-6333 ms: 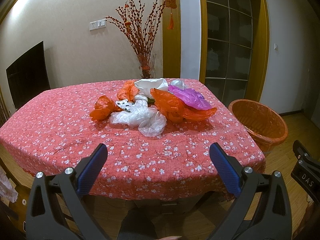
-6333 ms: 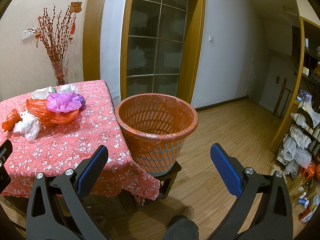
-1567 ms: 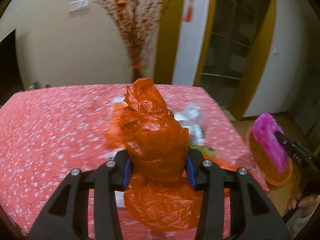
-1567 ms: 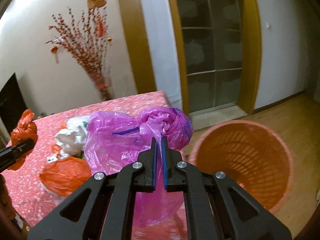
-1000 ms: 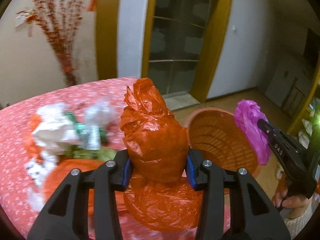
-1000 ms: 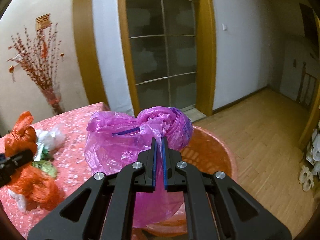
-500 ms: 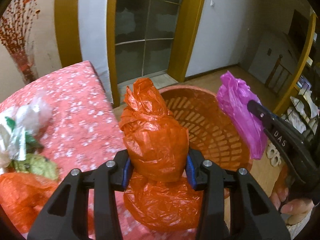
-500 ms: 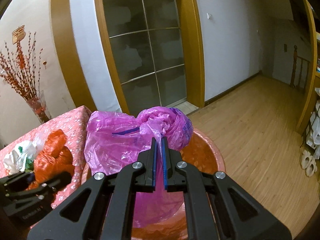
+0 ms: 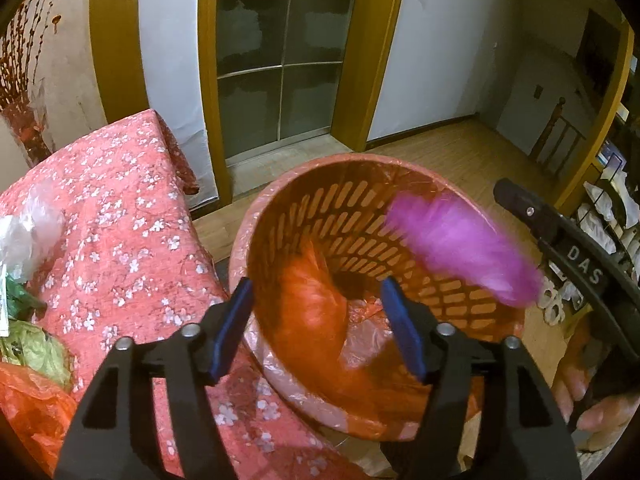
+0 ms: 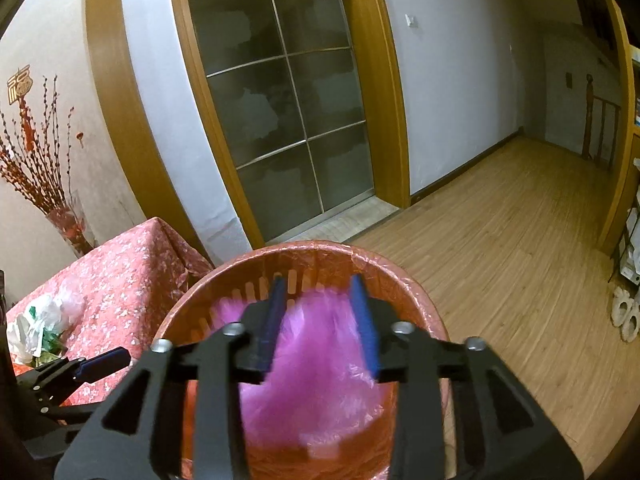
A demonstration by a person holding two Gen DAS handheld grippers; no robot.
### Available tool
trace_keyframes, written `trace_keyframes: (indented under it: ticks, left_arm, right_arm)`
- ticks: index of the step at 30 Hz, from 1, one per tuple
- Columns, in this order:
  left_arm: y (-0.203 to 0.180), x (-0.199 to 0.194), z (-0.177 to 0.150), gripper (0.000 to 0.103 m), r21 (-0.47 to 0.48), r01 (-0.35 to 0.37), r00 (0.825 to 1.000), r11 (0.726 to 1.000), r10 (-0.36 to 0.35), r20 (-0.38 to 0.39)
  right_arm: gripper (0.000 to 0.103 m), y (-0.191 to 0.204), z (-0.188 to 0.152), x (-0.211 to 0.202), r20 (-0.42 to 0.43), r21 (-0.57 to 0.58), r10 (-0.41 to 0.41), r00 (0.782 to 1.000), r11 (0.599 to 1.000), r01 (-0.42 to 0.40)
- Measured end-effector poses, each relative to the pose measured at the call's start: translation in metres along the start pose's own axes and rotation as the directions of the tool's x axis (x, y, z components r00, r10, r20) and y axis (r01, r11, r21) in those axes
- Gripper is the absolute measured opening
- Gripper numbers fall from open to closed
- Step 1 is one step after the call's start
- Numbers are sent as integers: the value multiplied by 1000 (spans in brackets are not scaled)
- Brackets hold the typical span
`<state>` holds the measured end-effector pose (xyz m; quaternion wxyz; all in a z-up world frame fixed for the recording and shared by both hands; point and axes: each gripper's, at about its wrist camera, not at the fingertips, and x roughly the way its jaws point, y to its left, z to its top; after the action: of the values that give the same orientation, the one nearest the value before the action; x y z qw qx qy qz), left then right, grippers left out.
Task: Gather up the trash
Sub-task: 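Carry both bags over the orange basket and open both tools to drop them, then move both open tools back over the bag pile on the table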
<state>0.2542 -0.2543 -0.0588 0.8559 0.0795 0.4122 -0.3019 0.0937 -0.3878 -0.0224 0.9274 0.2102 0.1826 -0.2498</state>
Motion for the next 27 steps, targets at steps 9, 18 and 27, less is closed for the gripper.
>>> trace_keyframes:
  ticks: [9, 18, 27]
  left_arm:
    - [13, -10, -8, 90, -32, -74, 997, 997, 73, -13]
    - [40, -50, -19, 96, -88, -208, 978, 974, 206, -36]
    - [86, -129, -36, 99, -191, -291, 952, 938, 303, 36]
  right_arm:
    - [66, -3, -6, -6, 18, -24, -34, 999, 999, 34]
    - [81, 15, -18, -28, 15, -99, -50, 999, 994, 51]
    - [85, 67, -26, -58, 2, -179, 78, 997, 981, -77]
